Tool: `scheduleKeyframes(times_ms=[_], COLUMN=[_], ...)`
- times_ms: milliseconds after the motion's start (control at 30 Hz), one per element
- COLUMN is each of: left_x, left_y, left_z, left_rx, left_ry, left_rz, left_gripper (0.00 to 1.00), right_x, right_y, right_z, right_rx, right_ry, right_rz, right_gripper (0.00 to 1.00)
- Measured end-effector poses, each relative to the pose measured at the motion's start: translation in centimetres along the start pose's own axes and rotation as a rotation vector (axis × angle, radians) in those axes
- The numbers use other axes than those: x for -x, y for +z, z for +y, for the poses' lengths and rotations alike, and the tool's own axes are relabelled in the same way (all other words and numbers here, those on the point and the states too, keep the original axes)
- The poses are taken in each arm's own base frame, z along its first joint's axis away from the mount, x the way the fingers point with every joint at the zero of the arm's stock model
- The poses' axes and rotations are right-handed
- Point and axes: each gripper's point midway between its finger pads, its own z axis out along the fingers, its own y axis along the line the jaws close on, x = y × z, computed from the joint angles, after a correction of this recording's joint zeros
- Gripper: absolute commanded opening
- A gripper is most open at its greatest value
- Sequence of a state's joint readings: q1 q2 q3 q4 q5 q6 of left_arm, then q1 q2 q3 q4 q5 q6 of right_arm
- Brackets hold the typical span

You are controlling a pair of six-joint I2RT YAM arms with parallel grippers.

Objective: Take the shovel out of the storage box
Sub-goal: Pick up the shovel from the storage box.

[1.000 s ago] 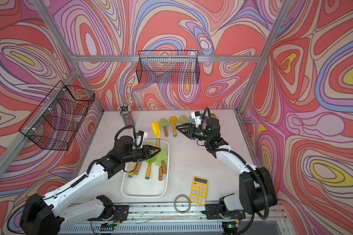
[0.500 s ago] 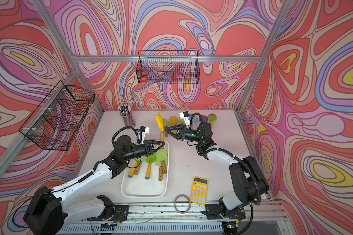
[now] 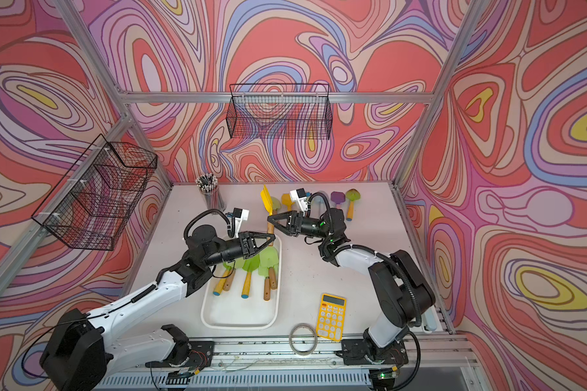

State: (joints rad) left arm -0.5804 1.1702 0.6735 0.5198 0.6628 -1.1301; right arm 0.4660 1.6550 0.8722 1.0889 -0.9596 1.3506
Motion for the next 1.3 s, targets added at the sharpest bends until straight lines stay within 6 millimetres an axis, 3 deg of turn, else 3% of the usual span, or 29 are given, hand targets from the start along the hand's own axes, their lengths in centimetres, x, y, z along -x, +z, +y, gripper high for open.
scheduleKeyframes(times_ms=[267,433,767,933,1000,1100,1167,1300], left_x=[-0.2,-0.2,-0.4,-0.4,-0.4,-0.4,-0.6,-0.5], left_y=[-0.2,-0.2,-0.3,-0.3,-0.3,-0.3,-0.4,-1.5], left_z=[0.4,0.2,0.4,0.5,0.5,0.7,1.1,2.3], left_rx=[0.007,-0.002,-0.001,0.001,0.002,0.01,0.031,0.11], left_ry=[-0.005,0.0,-0.003,0.004,0.006,0.016,0.019,0.023], left_rz=[-0.001,0.003,0.011,0.01,0.009,0.008,0.013,0.0], left_gripper=[0.0,0.0,0.02,0.04,0.13,0.43,0.56,0.67], right_x=[0.4,0.6,0.7,0.8,0.8,0.7,0.8,1.3], right_y=[0.2,0.3,0.5,0.5,0.5,0.5,0.5,-0.1], right_z=[0.0,0.4,0.0,-0.1,-0.1,-0.2,-0.5,-1.4], right_rx=[0.023,0.038,0.052,0.054,0.054,0.049,0.038,0.003], right_ry=[0.022,0.015,0.04,0.062,0.066,0.064,0.068,0.072], right_rz=[-0.006,-0.009,-0.009,-0.009,-0.008,-0.007,-0.009,-0.022], right_gripper=[0.34,0.26,0.31,0.15,0.1,0.09,0.09,0.1])
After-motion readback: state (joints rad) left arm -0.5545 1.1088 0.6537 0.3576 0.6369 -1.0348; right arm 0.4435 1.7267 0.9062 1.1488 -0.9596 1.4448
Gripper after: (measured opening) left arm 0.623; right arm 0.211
